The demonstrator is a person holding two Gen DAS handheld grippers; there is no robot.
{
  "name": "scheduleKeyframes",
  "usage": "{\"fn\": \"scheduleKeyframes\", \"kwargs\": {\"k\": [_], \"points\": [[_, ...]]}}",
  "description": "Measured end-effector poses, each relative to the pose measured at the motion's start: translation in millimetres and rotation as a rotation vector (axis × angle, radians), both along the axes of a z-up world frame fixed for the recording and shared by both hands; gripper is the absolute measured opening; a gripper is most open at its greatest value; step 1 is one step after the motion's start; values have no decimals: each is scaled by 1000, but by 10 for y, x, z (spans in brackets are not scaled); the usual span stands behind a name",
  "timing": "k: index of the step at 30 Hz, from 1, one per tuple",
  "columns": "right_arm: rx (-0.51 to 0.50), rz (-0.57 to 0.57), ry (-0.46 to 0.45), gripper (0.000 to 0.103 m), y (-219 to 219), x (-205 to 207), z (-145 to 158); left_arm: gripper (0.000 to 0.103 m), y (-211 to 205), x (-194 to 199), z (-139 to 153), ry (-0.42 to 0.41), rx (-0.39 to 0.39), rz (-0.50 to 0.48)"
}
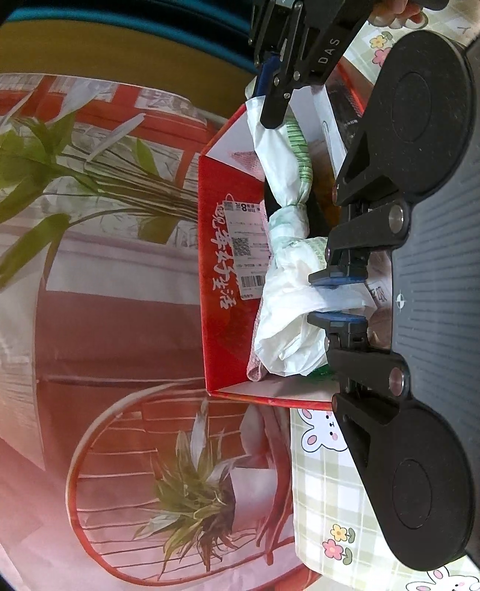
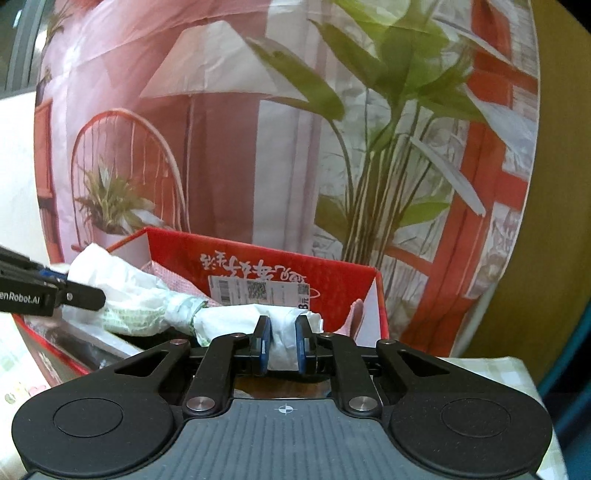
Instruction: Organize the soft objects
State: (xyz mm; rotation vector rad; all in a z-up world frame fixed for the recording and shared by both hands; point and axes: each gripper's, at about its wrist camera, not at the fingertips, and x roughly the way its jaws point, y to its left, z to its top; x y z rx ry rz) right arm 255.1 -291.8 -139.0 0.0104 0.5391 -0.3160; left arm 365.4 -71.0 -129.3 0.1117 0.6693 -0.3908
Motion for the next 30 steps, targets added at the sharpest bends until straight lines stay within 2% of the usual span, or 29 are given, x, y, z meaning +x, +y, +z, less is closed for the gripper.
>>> {"fn": "scheduleKeyframes", "kwargs": {"k": [1, 2, 3, 4, 5, 6, 8, 9, 10, 11, 13, 15, 17, 19, 26, 30], "points": [[-11, 4, 3, 15, 19, -2, -5, 19, 6, -8, 1, -5, 3, 6], [-20, 6, 5, 17, 36, -3, -9, 27, 8, -15, 2, -10, 2, 11], [-25, 8, 7, 18, 51, -6, -11, 37, 16, -27, 8, -15, -10, 7], [-28, 5, 11, 21, 61, -7, -8, 54, 26, -38, 14, -12, -29, -4], [-29, 0, 19, 26, 73, -7, -1, 62, 29, -58, 23, -11, -42, -10], [-16, -2, 23, 28, 82, -10, 16, 63, 26, -84, 35, -17, -51, -19], [22, 9, 14, 45, 92, -28, 61, 73, 2, -143, 66, -30, -48, -27], [27, 9, 7, 49, 109, -40, 83, 80, -7, -179, 89, -33, -48, -33], [26, 7, 2, 58, 125, -51, 104, 92, -7, -218, 109, -38, -55, -39], [25, 5, -1, 73, 144, -62, 130, 98, -1, -270, 136, -48, -66, -46], [31, -14, -4, 87, 167, -85, 174, 100, -6, -353, 185, -72, -48, -25], [41, -19, -15, 90, 183, -120, 229, 100, -8, -399, 228, -81, -18, -5], [36, -29, -15, 98, 204, -145, 282, 100, 24, -428, 271, -82, -9, 9], [31, -43, -23, 102, 223, -189, 343, 100, 79, -482, 332, -94, -3, 36], [62, -66, -57, 103, 263, -406, 608, 103, 229, -717, 649, -129, 18, 103], [71, -88, -73, 103, 309, -543, 768, 103, 265, -921, 858, -166, 67, 133]]}}
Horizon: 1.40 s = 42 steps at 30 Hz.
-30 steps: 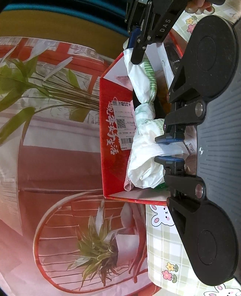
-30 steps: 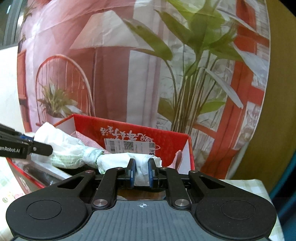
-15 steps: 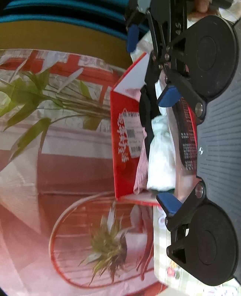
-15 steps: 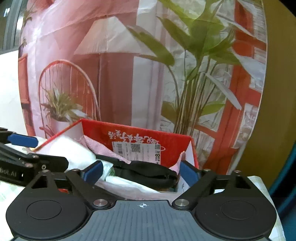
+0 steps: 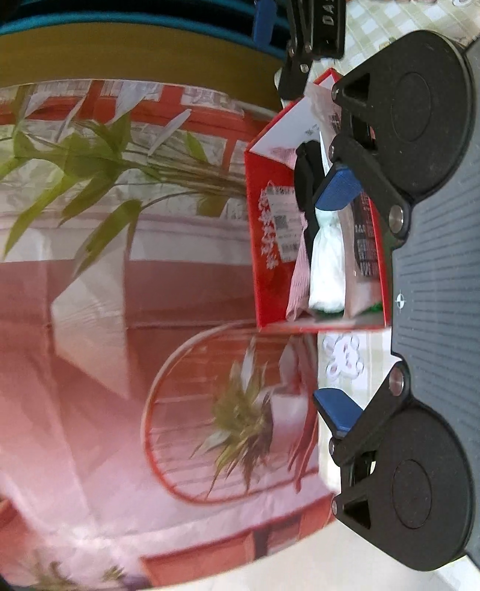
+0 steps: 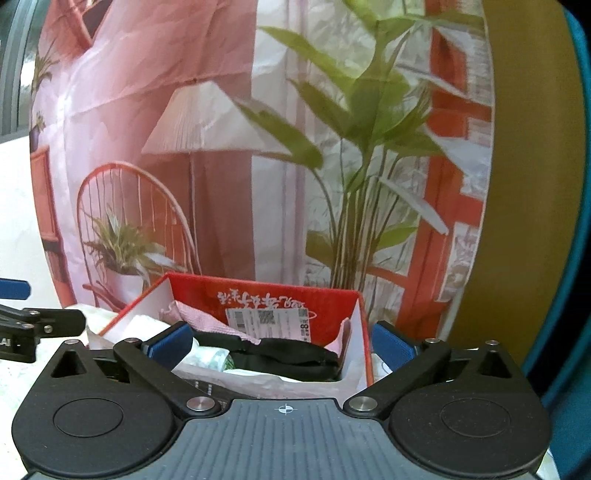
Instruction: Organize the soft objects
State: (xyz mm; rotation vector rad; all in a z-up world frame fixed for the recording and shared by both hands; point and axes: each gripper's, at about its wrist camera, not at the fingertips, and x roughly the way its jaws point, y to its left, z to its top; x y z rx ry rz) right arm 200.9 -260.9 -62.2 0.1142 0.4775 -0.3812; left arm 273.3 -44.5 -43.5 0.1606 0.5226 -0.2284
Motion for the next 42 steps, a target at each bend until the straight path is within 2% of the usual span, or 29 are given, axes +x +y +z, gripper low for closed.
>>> {"fn": "scheduleKeyframes", "kwargs": {"k": [4, 7, 15, 21, 28, 31, 42], "points": [[-9, -21, -9, 103, 100, -169, 186, 103, 39, -251, 201, -45, 53, 39], [-15, -18, -25, 103, 203, -336, 341, 103, 84, -472, 394, -74, 73, 33], [3, -37, -104, 103, 511, -899, 881, 103, 295, -1151, 922, -157, -9, -6], [4, -34, -149, 103, 679, -1292, 1239, 103, 370, -1618, 1169, -205, -25, -5], [-23, -20, -173, 103, 857, -1636, 1499, 103, 452, -1880, 1288, -217, -71, 10], [-36, -9, -170, 103, 910, -1727, 1566, 103, 444, -1948, 1303, -230, -61, 6], [-60, -9, -162, 103, 969, -1849, 1615, 103, 499, -1991, 1299, -227, -67, 18]]}}
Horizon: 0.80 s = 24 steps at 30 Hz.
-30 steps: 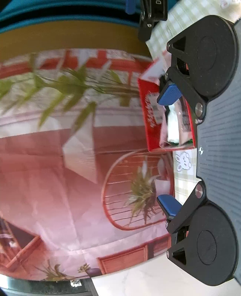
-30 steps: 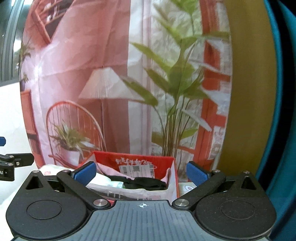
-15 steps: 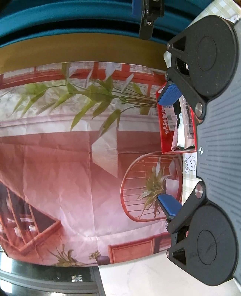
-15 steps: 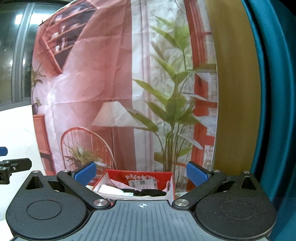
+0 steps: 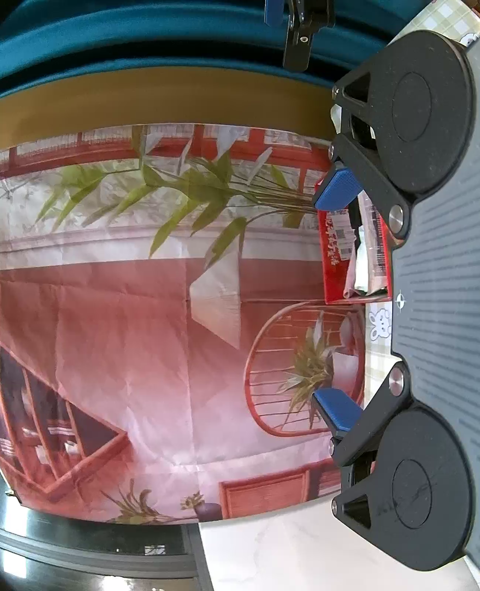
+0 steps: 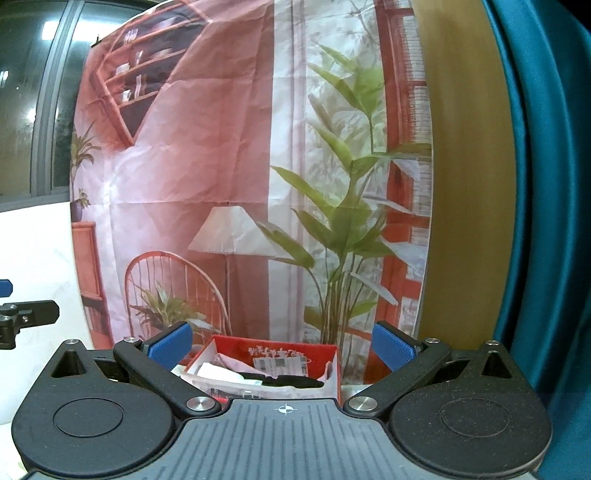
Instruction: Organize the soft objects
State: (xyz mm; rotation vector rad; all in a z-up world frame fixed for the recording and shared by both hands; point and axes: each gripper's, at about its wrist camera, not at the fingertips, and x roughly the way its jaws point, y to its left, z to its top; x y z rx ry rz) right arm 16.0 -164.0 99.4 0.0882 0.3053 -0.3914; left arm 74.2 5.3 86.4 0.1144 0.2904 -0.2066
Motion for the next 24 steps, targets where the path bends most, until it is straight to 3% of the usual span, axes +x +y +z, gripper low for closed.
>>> {"fn": "scheduleKeyframes", "kwargs": {"k": [24], "points": [[5, 1, 17, 103, -49, 27, -16, 103, 7, -14, -52, 10, 2, 35]]}}
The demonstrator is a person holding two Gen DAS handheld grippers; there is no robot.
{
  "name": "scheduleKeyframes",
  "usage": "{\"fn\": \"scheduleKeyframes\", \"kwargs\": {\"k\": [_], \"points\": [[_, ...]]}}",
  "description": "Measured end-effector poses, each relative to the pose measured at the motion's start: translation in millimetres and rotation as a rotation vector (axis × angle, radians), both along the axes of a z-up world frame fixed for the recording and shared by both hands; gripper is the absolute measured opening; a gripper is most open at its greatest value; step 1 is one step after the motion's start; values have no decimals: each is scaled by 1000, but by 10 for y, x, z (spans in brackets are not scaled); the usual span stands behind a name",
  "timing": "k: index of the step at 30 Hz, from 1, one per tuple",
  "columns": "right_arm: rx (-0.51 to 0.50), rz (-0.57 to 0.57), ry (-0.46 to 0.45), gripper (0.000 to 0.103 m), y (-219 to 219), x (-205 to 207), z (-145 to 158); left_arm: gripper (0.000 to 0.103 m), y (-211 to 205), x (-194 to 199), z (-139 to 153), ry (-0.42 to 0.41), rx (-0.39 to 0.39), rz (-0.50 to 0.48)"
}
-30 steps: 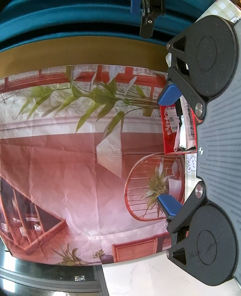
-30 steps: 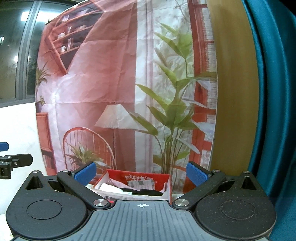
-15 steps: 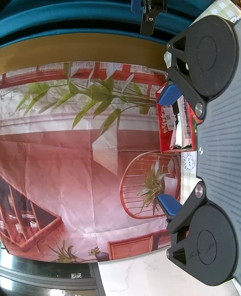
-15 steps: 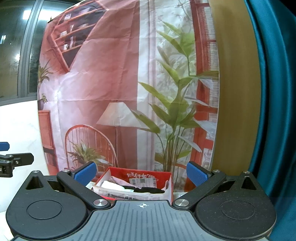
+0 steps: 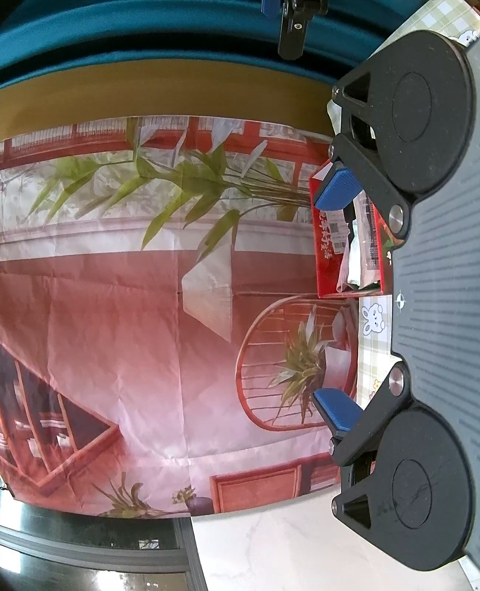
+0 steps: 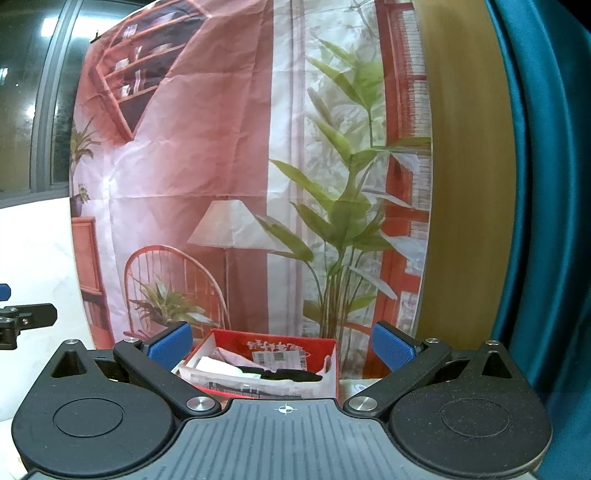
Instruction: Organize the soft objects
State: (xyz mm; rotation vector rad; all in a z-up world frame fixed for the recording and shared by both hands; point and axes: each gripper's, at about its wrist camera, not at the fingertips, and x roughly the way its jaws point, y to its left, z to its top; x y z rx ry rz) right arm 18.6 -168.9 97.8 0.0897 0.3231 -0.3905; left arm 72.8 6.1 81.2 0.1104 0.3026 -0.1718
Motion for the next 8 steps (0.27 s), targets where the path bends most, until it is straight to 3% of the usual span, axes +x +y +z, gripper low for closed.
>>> {"fn": "scheduleKeyframes", "kwargs": {"k": [8], "points": [[0, 0, 2, 103, -5, -2, -13, 103, -30, -35, -1, -29, 13, 7]]}}
